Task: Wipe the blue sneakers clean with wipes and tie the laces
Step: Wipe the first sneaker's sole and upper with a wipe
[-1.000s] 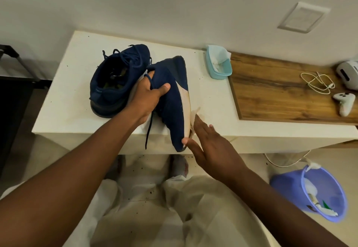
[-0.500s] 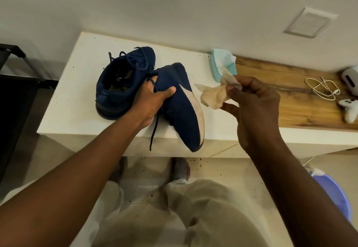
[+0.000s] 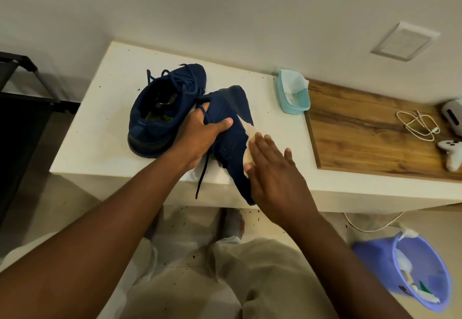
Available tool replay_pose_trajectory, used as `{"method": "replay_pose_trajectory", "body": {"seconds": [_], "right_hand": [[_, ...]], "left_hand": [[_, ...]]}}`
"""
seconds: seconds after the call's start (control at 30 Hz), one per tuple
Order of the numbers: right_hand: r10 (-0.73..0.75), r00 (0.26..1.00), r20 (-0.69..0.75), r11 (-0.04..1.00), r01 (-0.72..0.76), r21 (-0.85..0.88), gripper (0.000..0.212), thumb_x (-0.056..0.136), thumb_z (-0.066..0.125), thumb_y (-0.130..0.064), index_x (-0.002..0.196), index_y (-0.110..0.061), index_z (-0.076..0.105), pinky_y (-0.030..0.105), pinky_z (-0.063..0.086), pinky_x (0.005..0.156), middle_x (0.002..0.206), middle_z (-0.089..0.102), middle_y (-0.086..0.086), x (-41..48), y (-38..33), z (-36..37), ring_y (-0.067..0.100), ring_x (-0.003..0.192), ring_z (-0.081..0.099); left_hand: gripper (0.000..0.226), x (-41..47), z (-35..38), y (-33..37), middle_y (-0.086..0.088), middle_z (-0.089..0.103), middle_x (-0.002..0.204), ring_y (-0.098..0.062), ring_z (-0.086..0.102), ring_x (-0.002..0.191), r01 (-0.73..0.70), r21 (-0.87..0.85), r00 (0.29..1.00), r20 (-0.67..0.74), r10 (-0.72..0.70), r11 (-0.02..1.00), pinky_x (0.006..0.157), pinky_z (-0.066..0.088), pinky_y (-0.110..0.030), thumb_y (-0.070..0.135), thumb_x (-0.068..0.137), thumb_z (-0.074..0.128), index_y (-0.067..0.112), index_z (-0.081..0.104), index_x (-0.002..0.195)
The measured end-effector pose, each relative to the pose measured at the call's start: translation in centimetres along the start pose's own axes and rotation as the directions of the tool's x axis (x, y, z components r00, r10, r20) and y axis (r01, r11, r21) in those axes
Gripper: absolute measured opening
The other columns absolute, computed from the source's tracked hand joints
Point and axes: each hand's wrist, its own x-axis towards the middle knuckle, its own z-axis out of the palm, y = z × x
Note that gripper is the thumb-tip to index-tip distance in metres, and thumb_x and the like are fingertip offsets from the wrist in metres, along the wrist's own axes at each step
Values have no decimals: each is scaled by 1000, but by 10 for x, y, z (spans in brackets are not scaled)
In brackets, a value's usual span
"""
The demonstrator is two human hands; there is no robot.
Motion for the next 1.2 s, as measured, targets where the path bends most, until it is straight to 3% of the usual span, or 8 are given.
{"method": "replay_pose_trajectory", "body": {"seconds": [0.17,0.23,0.3,0.43,0.73,0.9,1.07,1.2], "right_hand": [[-95,990,-103,991,85,-100,65,68,88,-9,129,-13,66,47,39,110,135,63,6,-17,7,9,27,127,59],[-97,969,-227,995,98,-8,41,77,82,-6,115,-17,74,40,54,94,118,72,2,-12,9,5,23,110,64],[46,959,-279,976,17,218,22,88,73,-10,107,-20,77,28,47,82,105,71,-2,6,8,-3,15,98,59],[270,951,-151,842,-157,515,16,93,70,-21,106,-19,77,16,47,80,102,69,-2,70,19,-7,5,86,58],[227,971,-74,921,-190,341,21,96,65,-27,113,-20,75,7,33,68,88,57,-12,35,13,-11,2,77,52],[209,976,-58,929,-179,322,19,93,69,-20,110,-22,77,7,34,67,82,50,-19,14,10,-12,0,77,51],[256,956,-145,915,-191,355,18,96,65,-20,111,-17,76,9,34,68,100,62,1,82,9,-9,11,92,58],[206,971,-118,938,-162,305,20,97,62,-17,113,-14,75,18,37,75,107,66,7,108,1,-9,19,95,62]], "left_hand": [[72,-2,-4,3,5,68,128,-10,67,115,-6,-18,998,58,7,1000,95,58,-35,15,81,85,22,52,145],[67,-4,-2,4,3,70,126,-11,68,114,-9,-39,997,80,12,999,97,57,-37,9,85,81,19,53,144],[66,-3,-1,3,2,69,128,-12,67,116,-8,-46,995,94,13,999,100,56,-39,8,86,79,19,52,145],[72,-2,0,1,3,67,133,-13,64,122,-15,-24,993,118,18,1000,104,53,-41,13,84,81,21,49,148],[67,-8,3,3,23,64,115,11,63,100,-22,-39,999,24,23,999,76,53,-10,2,91,72,23,47,149],[67,-11,7,6,21,63,116,7,61,104,-14,-18,1000,22,14,1000,75,53,-10,3,91,72,23,46,150],[69,-13,8,8,12,64,129,1,62,114,-30,3,999,41,30,1000,82,56,-16,3,91,72,22,44,151],[63,-13,7,9,22,65,116,14,64,99,-22,-6,1000,8,22,1000,75,53,-12,4,91,72,23,49,146]]}}
